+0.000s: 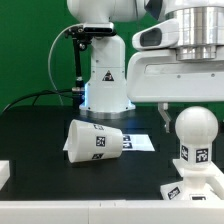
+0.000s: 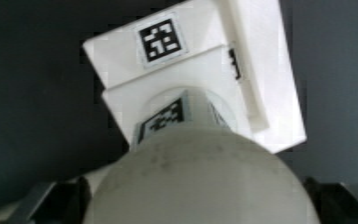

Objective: Assemble lamp

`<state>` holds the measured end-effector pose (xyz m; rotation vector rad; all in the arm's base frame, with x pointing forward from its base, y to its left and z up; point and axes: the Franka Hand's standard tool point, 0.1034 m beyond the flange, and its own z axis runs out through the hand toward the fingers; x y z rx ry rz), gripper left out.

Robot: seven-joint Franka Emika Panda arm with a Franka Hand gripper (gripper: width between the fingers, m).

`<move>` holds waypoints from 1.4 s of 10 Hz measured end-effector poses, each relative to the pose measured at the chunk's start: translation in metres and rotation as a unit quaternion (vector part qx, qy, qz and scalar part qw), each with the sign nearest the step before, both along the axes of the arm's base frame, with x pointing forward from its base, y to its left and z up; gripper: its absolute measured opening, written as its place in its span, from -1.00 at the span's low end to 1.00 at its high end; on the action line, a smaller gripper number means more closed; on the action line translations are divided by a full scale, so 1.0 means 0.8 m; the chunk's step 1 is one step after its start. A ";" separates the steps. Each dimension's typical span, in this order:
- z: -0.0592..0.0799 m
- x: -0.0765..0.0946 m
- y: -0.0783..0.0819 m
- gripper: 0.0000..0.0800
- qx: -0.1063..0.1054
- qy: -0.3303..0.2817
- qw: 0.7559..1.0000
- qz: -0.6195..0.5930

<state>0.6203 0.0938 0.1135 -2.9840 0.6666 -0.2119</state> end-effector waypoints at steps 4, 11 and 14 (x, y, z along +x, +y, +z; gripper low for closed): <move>-0.002 -0.003 0.005 0.44 0.039 0.022 0.979 -0.200; 0.005 -0.003 0.008 0.74 -0.028 0.023 0.994 0.100; 0.004 -0.002 0.005 0.75 -0.042 0.020 0.978 0.206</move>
Offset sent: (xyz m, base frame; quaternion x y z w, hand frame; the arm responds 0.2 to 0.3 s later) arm 0.0068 0.0077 -0.0015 -0.0092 -0.0135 0.2559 0.9666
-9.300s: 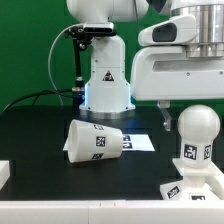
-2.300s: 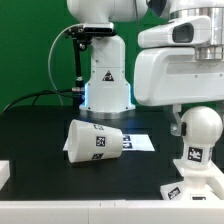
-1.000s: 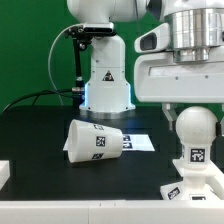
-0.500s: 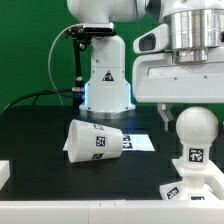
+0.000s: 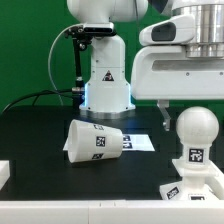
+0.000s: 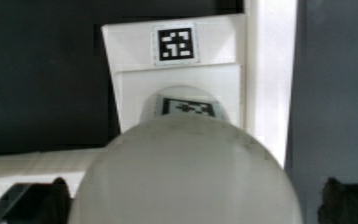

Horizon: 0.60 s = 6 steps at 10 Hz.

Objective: Assemble lamp

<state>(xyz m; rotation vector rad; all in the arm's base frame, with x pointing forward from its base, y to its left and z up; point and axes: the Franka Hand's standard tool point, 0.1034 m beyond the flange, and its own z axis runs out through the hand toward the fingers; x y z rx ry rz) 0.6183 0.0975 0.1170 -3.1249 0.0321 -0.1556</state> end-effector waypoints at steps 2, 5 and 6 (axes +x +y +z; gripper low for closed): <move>0.000 0.001 -0.004 0.75 -0.011 -0.001 0.996 0.084; -0.001 0.000 -0.004 0.51 -0.009 0.000 0.997 0.071; -0.001 0.001 -0.004 0.51 -0.008 0.000 0.999 0.052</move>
Offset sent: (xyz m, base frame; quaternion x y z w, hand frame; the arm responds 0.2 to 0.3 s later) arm 0.0000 0.0000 0.0000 0.0000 0.0000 0.0650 0.9979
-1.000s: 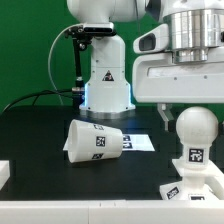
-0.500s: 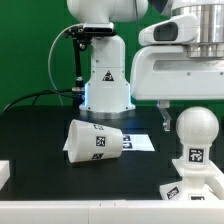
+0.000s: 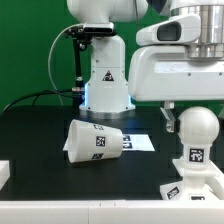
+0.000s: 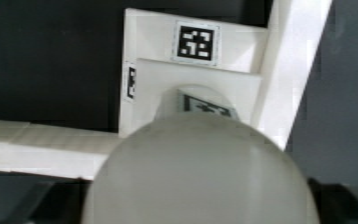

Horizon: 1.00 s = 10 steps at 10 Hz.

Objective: Assemble lamp

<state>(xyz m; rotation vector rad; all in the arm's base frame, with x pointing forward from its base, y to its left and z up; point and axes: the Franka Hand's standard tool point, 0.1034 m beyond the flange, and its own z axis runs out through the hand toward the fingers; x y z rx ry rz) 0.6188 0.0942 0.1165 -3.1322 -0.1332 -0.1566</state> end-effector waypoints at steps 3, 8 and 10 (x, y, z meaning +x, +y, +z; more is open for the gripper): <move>0.002 0.002 -0.009 0.43 0.012 -0.005 0.990 -0.140; 0.003 0.004 -0.012 0.44 0.014 -0.006 0.984 -0.176; 0.003 0.004 -0.012 0.44 0.014 -0.006 0.984 -0.176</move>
Offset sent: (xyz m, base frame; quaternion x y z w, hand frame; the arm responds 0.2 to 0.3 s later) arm 0.0106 0.0035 -0.0077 0.0211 -0.0019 0.1822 0.9830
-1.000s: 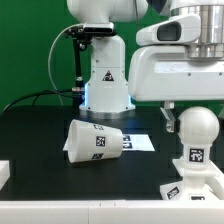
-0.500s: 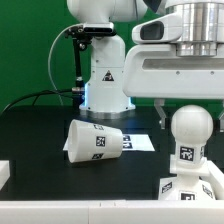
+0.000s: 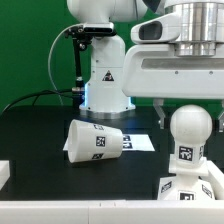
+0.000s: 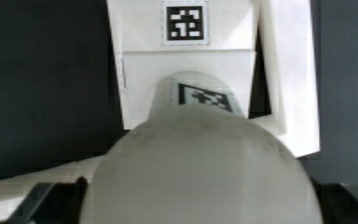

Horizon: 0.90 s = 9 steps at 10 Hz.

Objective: Assemble lamp

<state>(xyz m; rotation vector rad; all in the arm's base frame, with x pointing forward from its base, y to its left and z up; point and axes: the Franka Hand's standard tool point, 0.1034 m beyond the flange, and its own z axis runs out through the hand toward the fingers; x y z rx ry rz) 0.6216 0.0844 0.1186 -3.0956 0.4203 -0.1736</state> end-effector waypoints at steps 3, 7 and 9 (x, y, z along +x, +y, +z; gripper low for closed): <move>-0.001 -0.001 0.000 0.72 0.000 0.001 1.000 0.000; 0.001 -0.001 -0.002 0.75 0.000 0.006 1.000 0.002; 0.038 0.001 -0.007 0.75 0.011 0.004 1.000 -0.002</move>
Offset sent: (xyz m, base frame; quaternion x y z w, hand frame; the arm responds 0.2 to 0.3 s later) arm 0.0000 0.0000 0.0000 0.0000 0.0000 0.0000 1.0000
